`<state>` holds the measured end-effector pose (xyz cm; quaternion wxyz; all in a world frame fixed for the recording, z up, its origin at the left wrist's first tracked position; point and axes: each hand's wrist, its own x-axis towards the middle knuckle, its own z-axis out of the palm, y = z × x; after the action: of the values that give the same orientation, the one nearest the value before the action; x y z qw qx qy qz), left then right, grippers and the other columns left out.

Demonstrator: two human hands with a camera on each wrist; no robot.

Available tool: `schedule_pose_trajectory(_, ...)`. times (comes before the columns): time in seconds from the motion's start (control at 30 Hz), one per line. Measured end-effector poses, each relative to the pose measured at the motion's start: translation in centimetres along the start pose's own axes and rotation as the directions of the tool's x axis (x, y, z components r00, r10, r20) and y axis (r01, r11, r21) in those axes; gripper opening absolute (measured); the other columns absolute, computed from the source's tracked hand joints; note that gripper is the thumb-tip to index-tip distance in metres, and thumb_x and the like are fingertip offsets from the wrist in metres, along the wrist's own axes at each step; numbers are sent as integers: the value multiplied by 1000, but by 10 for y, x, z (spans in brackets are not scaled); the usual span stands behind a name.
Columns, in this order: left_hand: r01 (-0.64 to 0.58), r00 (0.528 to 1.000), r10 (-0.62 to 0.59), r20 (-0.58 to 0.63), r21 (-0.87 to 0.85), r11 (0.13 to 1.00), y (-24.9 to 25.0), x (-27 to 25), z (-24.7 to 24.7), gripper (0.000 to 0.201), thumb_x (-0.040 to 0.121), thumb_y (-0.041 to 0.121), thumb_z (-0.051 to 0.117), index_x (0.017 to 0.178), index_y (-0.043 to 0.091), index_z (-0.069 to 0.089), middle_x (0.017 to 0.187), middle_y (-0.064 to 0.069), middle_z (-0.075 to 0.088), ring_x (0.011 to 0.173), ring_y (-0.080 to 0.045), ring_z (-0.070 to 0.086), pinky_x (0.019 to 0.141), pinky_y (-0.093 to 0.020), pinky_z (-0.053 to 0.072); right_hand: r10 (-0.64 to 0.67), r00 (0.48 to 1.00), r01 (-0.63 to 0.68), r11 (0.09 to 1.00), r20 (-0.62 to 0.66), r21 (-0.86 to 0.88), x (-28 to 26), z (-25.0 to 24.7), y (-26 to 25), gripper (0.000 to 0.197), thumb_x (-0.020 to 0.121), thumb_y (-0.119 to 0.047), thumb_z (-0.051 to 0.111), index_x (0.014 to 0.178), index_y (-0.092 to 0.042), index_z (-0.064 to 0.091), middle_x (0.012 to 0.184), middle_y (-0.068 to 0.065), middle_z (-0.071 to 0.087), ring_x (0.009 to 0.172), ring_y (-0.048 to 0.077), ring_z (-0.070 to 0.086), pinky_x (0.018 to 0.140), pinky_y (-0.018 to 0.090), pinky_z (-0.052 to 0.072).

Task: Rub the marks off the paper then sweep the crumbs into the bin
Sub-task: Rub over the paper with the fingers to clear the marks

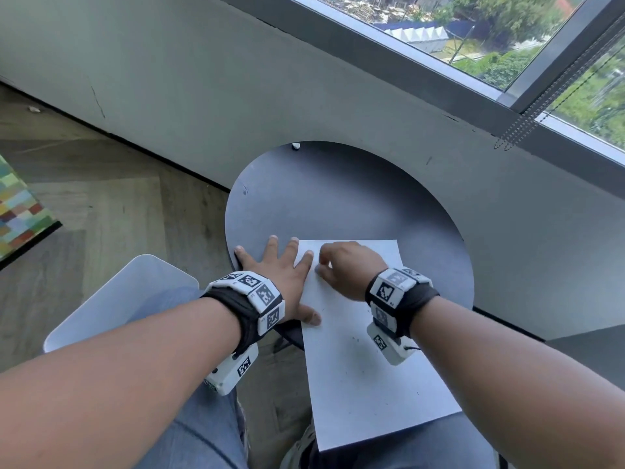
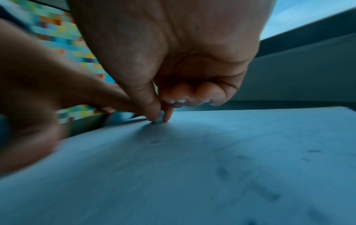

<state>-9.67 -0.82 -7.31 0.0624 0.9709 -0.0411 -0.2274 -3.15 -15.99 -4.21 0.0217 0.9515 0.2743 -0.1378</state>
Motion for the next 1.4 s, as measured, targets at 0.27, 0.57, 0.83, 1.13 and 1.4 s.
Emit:
schedule_pose_trajectory(0.27, 7, 999, -8, 33, 24, 1000, 3, -1, -7, 121, 68, 92, 54, 159, 40, -8, 168, 0, -12, 153, -39, -10, 104, -82, 12, 134, 991, -134, 991, -17, 11, 20, -10, 24, 21, 98, -34, 47, 99, -18, 59, 105, 6, 66, 97, 30, 60, 74, 33, 46)
schedule_pose_trajectory(0.57, -21, 998, 20, 60, 19, 1000, 5, -1, -11, 120, 72, 89, 55, 160, 34, -6, 167, 12, -18, 152, -43, -10, 101, -86, 15, -62, 998, 62, 998, -11, -6, -8, 0, 8, 21, 99, -39, 47, 99, -21, 60, 102, 0, 66, 95, 27, 60, 76, 36, 51)
schedule_pose_trajectory(0.83, -5, 995, 2, 100, 29, 1000, 6, 1, -15, 118, 70, 89, 58, 157, 44, -8, 167, 12, -20, 151, -44, -12, 102, -85, 13, 195, 980, -196, 980, -35, -23, 24, -10, 38, 20, 97, -33, 45, 95, -18, 57, 100, 5, 64, 88, 29, 58, 65, 31, 41)
schedule_pose_trajectory(1.13, -99, 995, 99, 10, 171, 980, 7, 9, -11, 121, 72, 90, 52, 161, 26, 0, 170, -10, -6, 155, -36, -6, 113, -74, -2, -96, 995, 96, 994, -1, -43, -7, 1, 11, 21, 100, -37, 47, 100, -20, 60, 104, 0, 66, 97, 26, 61, 76, 37, 52)
schedule_pose_trajectory(1.4, -103, 994, 97, 48, 142, 984, 5, 9, -11, 123, 73, 90, 53, 161, 27, -6, 170, -8, -11, 155, -34, -7, 115, -73, 4, 143, 989, -145, 988, -42, -59, 11, -11, 29, 20, 99, -32, 43, 93, -17, 55, 103, 6, 65, 85, 28, 56, 68, 32, 39)
